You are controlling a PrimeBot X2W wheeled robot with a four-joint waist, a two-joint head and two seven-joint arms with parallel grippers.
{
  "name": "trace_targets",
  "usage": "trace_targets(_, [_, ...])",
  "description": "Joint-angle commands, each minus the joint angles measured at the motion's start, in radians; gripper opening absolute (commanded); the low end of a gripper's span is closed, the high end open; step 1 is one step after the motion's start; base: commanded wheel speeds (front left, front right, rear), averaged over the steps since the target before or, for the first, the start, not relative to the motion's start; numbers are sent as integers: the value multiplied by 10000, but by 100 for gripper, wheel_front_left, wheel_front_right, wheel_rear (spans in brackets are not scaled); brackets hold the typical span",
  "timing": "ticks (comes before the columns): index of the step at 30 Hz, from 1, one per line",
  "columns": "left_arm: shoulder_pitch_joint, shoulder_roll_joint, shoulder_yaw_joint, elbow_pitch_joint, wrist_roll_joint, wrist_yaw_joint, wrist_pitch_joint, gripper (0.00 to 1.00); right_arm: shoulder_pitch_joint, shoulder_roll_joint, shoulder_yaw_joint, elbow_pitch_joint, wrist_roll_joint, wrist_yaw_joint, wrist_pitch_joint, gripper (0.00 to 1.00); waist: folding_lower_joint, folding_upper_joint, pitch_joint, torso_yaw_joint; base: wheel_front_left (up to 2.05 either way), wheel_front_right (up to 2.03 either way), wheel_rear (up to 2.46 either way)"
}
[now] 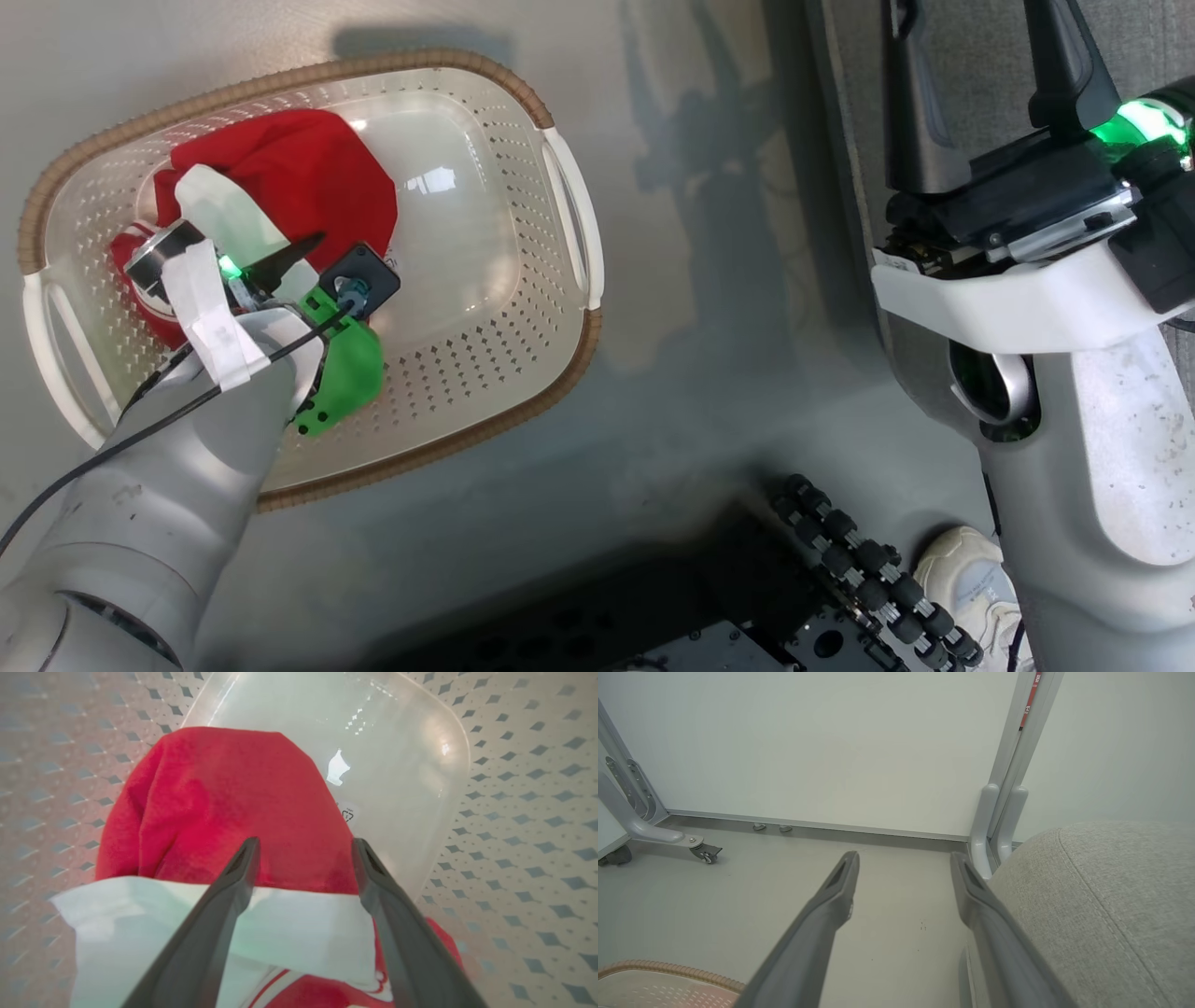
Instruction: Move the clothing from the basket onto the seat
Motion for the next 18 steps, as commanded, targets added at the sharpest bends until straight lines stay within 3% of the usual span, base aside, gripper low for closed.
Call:
trace_targets(1, [-255,125,-119,30,-131,-2,71,100,-86,-16,-18,-87,-29,-10,-9,100,-1,-1,266,-40,0,0,0])
trace_targets(8, [-701,295,-549,156,-424,-3,409,100,-23,-17,-30,-477,-100,-10,-9,100,-1,-1,733,-73,0,0,0])
trace_targets(18, [-1002,7,-1125,225,-772,-3,654,100,494,-17,-245,-770,-316,-10,-9,100,-1,-1,931,93,0,0,0])
